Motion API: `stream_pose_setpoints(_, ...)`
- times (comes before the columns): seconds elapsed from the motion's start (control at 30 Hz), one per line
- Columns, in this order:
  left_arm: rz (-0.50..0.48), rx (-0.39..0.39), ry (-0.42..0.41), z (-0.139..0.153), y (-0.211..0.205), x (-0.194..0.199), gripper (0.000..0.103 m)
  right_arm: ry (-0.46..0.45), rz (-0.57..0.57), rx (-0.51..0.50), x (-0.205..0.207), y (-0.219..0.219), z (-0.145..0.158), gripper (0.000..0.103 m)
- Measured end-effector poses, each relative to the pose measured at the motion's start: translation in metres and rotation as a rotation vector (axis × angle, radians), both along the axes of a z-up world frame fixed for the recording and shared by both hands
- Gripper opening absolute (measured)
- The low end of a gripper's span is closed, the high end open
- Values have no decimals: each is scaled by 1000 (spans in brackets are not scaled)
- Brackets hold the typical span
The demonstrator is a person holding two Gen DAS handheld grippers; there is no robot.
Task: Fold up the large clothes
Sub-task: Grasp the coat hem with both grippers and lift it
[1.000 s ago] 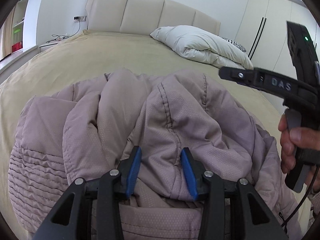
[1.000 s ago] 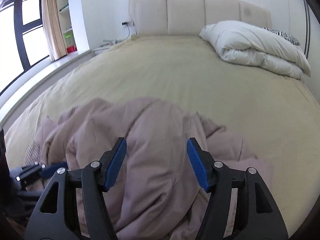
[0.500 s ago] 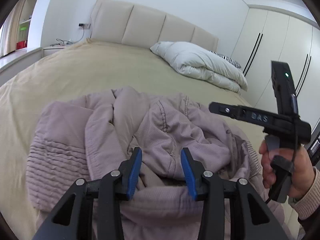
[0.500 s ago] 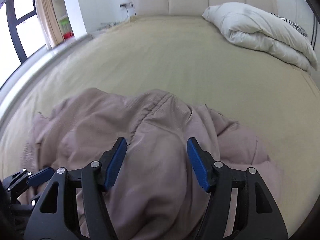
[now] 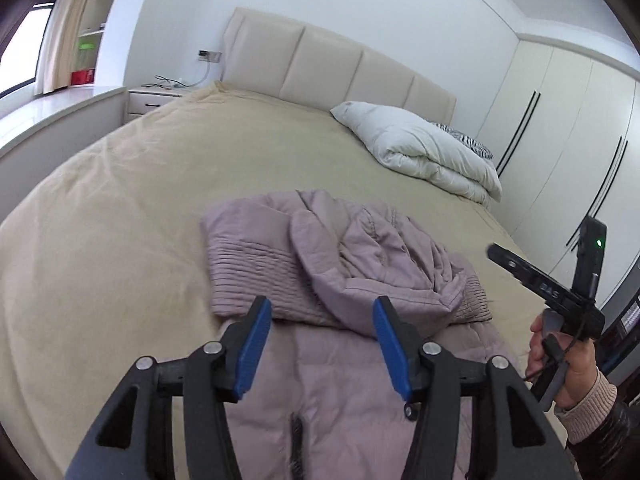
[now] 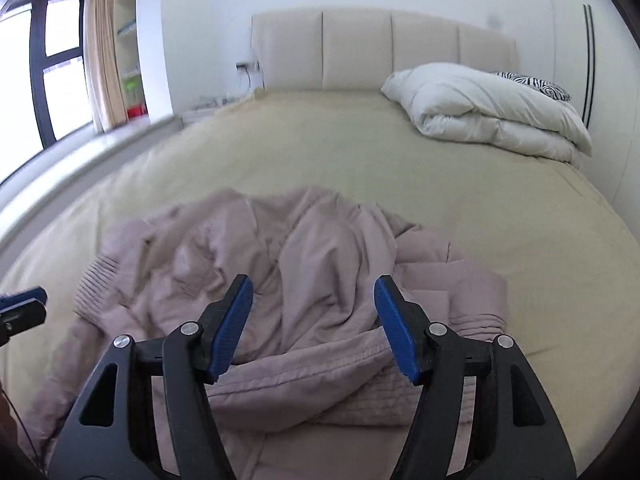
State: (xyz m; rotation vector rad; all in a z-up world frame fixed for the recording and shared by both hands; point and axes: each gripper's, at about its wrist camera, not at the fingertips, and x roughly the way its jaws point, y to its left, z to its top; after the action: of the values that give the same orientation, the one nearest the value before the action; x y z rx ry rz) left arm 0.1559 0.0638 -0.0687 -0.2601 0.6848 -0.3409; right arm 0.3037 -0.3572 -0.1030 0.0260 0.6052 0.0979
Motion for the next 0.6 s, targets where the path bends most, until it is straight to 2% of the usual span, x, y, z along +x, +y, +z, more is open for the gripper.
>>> stream_pose_setpoints(0.03,35,22,-14,9,19,-18,67,-24,20,44,-19,-4,10,80)
stream_pose_setpoints(0.07,68,55,-25,18,38,-37,76,-41,37,75,-40,-10,20,85)
stream_pose_setpoints(0.13,94,116,-10,25,66,-71,88,-64,78,117,-84,-19,32,86)
stream_pose_setpoints(0.23,83,153,88,13,94,-113,89,2,121,150,-134,-28,38,86)
stream_pose_setpoints(0.4,22,15,413,-71,108,-167,89,191,120,272,-241,-66,3,86)
stream_pose_setpoints(0.5,-3,-44,515,-105,99,-193,89,264,60,323,-301,-88,-22,86)
stream_pose_setpoints(0.6,-58,-82,577,-121,84,-207,89,303,-3,383,-354,-117,-54,86)
